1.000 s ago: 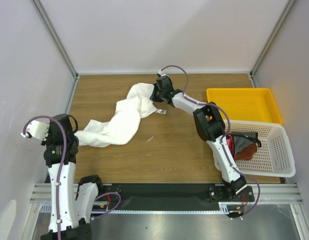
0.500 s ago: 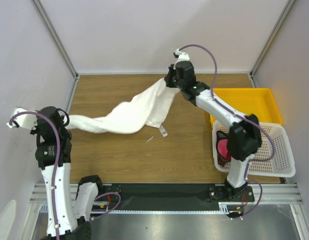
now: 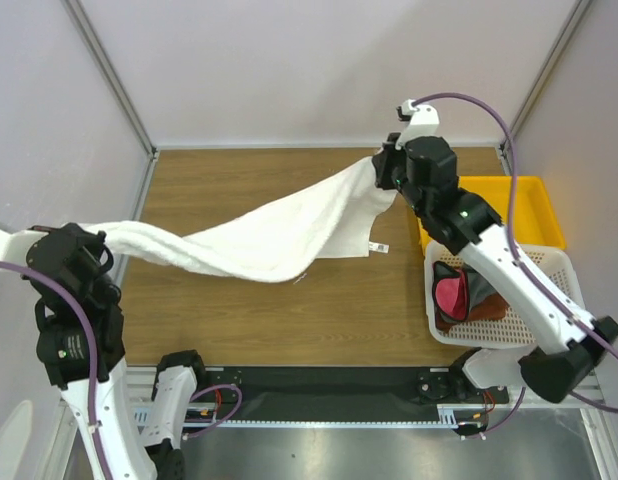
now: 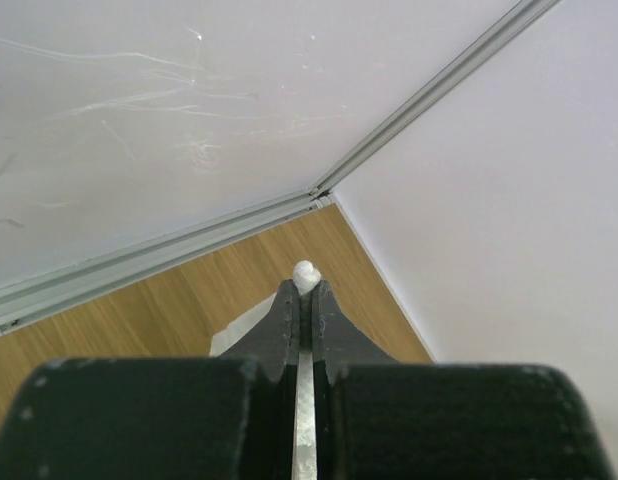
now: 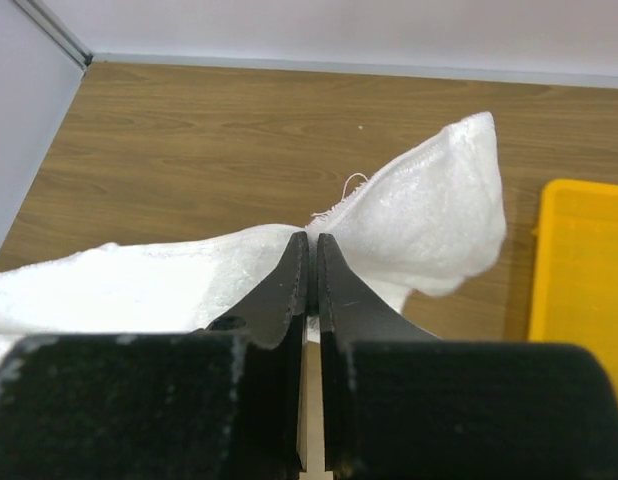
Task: Fold and stack the towels
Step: Flatten out the crumpled towel
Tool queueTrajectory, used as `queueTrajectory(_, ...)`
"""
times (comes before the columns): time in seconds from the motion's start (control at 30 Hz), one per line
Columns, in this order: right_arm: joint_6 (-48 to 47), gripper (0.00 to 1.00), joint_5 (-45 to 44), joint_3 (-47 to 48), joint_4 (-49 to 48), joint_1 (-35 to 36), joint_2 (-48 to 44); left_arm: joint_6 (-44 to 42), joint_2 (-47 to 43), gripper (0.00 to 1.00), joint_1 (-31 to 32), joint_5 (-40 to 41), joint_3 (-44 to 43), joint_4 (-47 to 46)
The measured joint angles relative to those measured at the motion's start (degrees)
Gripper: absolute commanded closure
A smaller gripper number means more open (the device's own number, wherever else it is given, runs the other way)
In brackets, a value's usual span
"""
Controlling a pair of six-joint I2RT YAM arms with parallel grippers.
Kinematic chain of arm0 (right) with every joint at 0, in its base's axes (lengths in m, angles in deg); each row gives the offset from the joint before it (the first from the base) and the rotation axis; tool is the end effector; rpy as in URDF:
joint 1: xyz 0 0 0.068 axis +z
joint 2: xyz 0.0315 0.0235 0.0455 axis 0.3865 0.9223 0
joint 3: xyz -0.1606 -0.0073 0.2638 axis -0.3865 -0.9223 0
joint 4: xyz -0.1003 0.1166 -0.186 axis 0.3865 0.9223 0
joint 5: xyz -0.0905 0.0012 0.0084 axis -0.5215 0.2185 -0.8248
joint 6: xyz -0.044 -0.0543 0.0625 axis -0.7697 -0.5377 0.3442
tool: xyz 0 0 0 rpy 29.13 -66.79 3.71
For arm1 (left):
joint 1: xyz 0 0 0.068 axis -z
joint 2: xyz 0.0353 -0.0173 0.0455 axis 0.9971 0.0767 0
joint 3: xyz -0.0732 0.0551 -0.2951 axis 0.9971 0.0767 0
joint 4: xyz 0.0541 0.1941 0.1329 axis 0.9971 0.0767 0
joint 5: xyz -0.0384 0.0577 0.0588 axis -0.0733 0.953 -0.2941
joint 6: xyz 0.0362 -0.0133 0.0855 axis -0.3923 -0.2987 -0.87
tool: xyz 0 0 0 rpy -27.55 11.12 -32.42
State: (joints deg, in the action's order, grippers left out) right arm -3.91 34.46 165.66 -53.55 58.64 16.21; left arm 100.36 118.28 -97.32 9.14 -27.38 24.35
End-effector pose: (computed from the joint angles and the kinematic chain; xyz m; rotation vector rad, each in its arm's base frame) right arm 0.2733 0.1655 0.4671 -0.1277 1.7682 0.3392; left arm 0.0567 0.0597 0.4735 -1.1066 1.2781 0.1231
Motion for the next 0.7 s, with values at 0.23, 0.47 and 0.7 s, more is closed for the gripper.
queueTrajectory(0.23,0.2,1.00,-3.5,-1.2,8.2,0.4,-7.4,-0.7,-1.4,1.00,0.0,0.9,0.2,4.1)
queueTrajectory(0.47,1.2,1.00,-0.4,-4.8,9.5,-3.8,0.4,1.8,2.4,1.00,0.0,0.4,12.9,3.7)
queueTrajectory(0.7,1.5,1.00,5.0,-3.4,6.6,-7.0,14.6,3.0,9.8,1.00,0.0,-0.8,16.8,-0.8)
